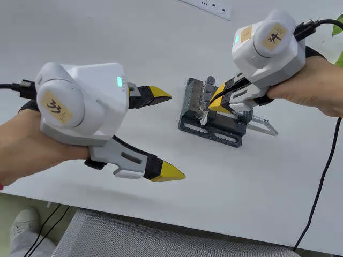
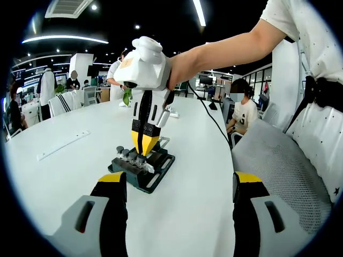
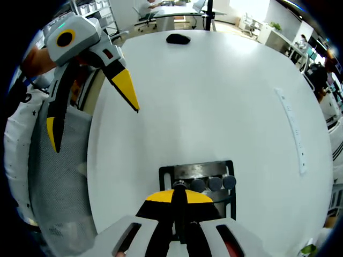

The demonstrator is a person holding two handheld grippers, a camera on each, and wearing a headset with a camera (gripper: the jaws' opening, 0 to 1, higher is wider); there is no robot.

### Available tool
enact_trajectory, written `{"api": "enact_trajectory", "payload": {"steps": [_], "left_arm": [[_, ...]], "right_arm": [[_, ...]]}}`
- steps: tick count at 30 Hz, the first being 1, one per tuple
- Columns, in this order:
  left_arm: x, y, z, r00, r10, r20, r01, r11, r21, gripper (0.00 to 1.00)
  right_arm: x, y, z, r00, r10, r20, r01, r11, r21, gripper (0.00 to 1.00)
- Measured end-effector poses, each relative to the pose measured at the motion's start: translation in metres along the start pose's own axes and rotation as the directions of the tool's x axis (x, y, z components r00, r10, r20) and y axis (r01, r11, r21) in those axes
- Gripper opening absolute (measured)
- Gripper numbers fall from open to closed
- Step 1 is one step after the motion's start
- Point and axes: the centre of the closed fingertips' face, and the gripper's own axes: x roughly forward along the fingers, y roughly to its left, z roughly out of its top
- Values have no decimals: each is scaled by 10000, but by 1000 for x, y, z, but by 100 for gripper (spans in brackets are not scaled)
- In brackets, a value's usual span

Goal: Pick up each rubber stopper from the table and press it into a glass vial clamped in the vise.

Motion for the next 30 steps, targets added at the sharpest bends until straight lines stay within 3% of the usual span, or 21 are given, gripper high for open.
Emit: {"api": "enact_trajectory", "payload": {"steps": [30], "left_arm": [[1, 0, 2, 10000, -13, 58, 14, 10000, -62, 78]], "right_arm": [[6, -3, 0, 9997, 32, -231, -37, 9997, -241, 2]]}}
